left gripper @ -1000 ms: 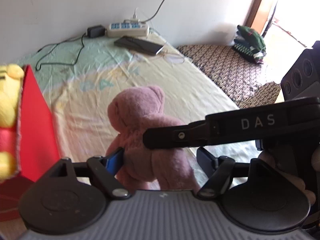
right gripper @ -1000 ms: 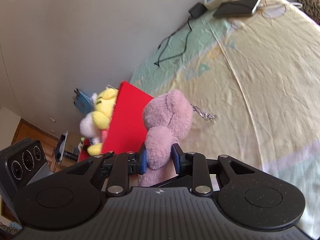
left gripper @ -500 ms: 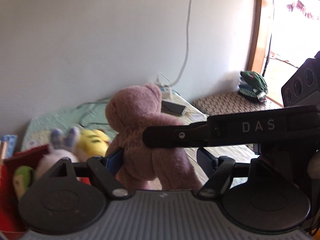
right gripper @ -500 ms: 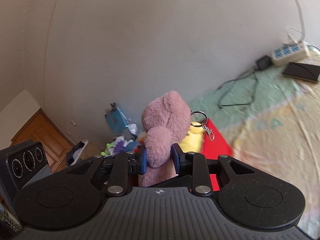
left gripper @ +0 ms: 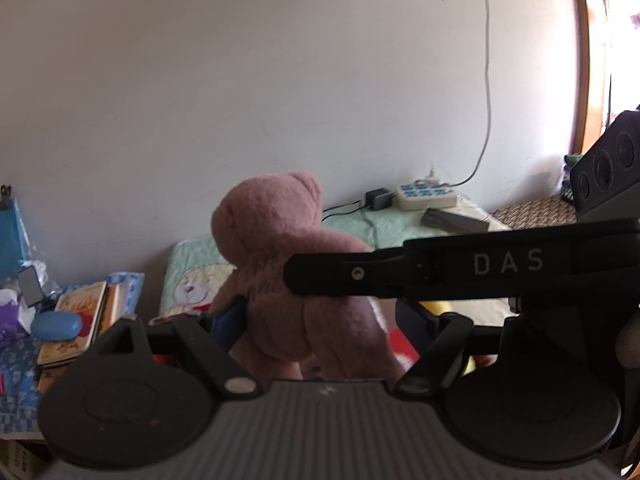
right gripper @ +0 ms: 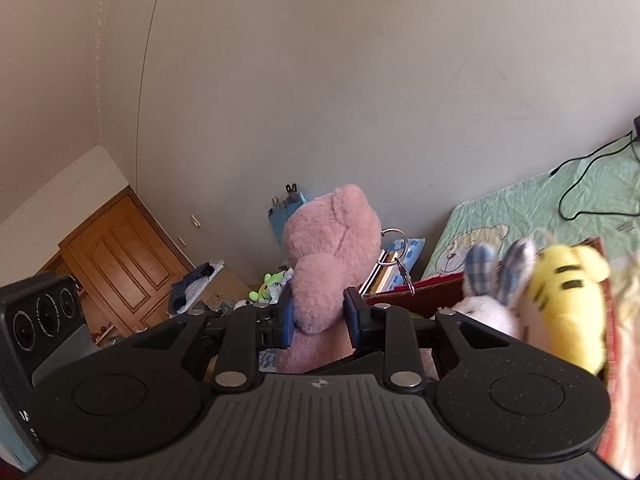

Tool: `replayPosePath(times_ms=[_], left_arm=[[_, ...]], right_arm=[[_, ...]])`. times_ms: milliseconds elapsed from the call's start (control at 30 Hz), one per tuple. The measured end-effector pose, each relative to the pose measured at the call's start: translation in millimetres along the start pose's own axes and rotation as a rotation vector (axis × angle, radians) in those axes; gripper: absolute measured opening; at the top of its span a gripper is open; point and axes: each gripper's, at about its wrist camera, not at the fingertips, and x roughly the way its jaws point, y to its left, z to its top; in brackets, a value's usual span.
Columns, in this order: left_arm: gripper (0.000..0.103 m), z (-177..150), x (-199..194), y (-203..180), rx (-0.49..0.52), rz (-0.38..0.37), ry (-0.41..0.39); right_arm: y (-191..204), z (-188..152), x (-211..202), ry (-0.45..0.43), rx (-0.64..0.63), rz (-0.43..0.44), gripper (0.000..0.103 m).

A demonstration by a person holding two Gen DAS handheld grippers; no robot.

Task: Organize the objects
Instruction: 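Lift the pink teddy with the right gripper and carry it over the box, then lower the pink teddy into the box beside the white bunny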

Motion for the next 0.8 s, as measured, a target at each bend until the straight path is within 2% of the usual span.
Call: replayPosePath(times_ms=[167, 267, 500, 667, 800], left_arm=[[0.076, -17.3, 23.0, 19.9, 0.022, 0.03, 0.051], [0.073, -31.1, 36.1, 28.4, 0.018, 0.018, 0.097], [0.077, -52.6, 56.8, 26.6, 0.016, -0.02, 0.159], [0.08, -61.4, 56.9, 21.3, 0.033, -0.039, 0.162], [0.081, -68.2, 54.9, 24.0, 0.046, -0.003, 0.17]], right_arm=[[-0.4, -15.7, 31.6, 0.046, -0.05, -0.066, 0.022], [-8.5, -24.0, 42.5, 0.074, -0.031, -0.115, 0.021], [-16.5, -34.4, 34.4, 0.09, -0.027, -0.179, 0.019], [-40.9, -45.5, 23.7, 0.079, 0.106, -0.171, 0.018], [-28.2, -42.0, 34.6, 0.094, 0.023, -0.201, 0.019]])
